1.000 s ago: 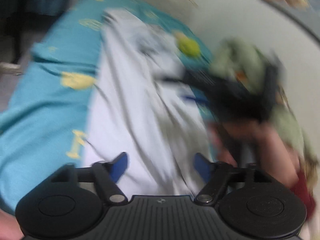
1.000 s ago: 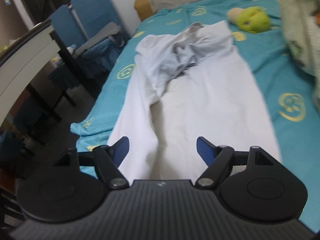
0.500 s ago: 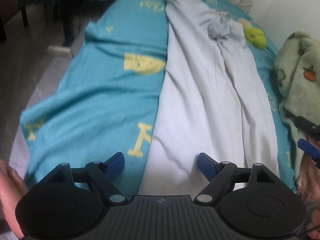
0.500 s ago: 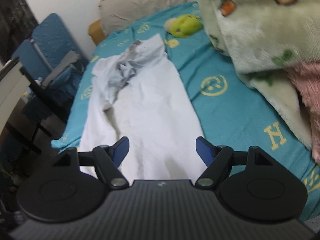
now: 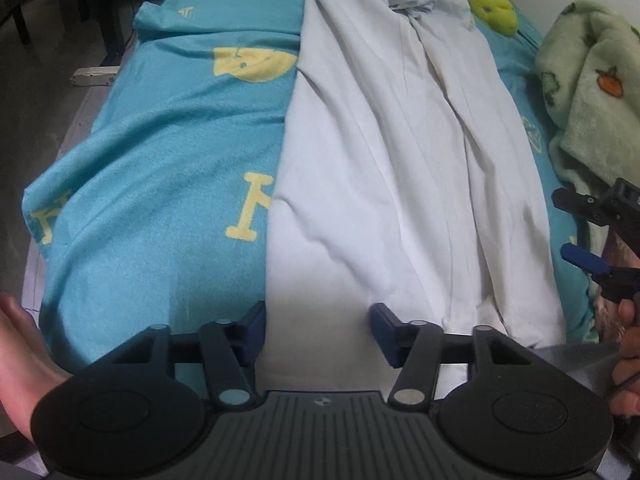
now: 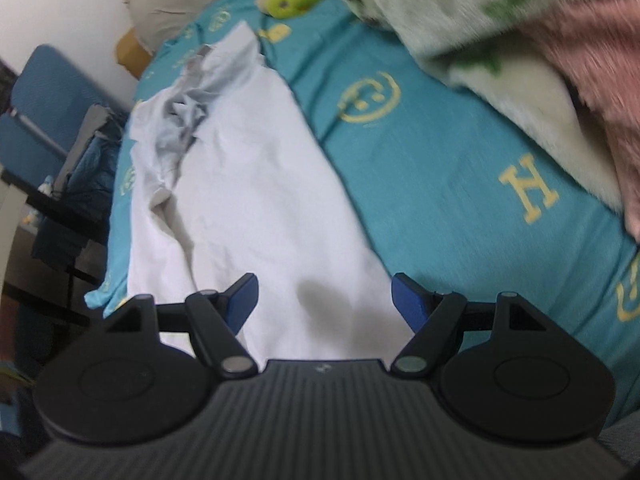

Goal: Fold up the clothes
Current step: 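Open both grippers and move them to the hem end of the white strip, then grasp the hem end with both grippers and lift it toward the collar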

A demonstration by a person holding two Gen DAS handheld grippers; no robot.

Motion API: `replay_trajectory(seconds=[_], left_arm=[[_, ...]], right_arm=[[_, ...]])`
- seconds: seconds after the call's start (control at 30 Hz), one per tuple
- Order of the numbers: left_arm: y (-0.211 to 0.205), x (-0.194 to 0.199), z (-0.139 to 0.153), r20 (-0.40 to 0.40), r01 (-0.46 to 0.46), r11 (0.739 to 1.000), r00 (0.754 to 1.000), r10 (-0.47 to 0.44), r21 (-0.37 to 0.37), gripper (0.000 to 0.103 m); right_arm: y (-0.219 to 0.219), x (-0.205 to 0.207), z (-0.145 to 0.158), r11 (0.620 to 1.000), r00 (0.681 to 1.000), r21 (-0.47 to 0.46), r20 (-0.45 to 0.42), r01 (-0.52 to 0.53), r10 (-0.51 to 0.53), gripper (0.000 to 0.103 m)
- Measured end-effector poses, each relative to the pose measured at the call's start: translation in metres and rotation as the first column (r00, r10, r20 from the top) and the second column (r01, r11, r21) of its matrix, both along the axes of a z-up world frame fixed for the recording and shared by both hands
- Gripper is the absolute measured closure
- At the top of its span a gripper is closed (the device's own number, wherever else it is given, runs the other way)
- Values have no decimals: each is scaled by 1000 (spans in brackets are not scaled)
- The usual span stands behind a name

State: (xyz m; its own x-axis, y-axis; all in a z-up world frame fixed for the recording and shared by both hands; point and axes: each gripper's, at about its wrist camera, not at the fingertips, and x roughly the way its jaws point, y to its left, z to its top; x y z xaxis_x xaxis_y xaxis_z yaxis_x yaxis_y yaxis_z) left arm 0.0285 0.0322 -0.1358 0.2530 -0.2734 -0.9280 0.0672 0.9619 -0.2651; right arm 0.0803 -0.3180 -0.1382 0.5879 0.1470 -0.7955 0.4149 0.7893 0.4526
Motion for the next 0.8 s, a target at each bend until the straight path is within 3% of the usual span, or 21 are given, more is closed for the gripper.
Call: replay_trajectory(seconds=[0.17, 0.33, 0.4, 0.47, 0.53, 0.67, 0.8], left_arm=[[9, -1, -3, -31, -31, 996, 999, 28, -79, 44], [14, -3, -5, -36, -35, 993, 999, 31, -109, 46], [14, -4, -5, -37, -37, 993, 999, 33, -113, 53], [16, -4, -5, -35, -52, 993, 998, 49, -102, 68], [18, -3, -6, -35, -64, 993, 998, 60, -100, 73], [30, 5, -10, -48, -137, 980, 990, 132, -142, 93], [29, 3, -6, -24, -125, 981, 992, 122, -152, 98]], right_arm=[[-8, -6, -1, 998, 996, -23, -58, 65, -66, 28], [-5, 3, -12, 998, 985, -7, -159, 70, -70, 28], [-3, 7, -17, 998, 977, 9, -205, 67, -64, 26], [4, 9, -18, 999, 972, 8, -233, 32, -29, 26], [12, 11, -17, 1000, 966, 1, -259, -22, 21, 26], [26, 9, -16, 993, 948, 4, -298, -115, 111, 26], [50, 11, -15, 961, 902, -37, -359, -273, 242, 30]])
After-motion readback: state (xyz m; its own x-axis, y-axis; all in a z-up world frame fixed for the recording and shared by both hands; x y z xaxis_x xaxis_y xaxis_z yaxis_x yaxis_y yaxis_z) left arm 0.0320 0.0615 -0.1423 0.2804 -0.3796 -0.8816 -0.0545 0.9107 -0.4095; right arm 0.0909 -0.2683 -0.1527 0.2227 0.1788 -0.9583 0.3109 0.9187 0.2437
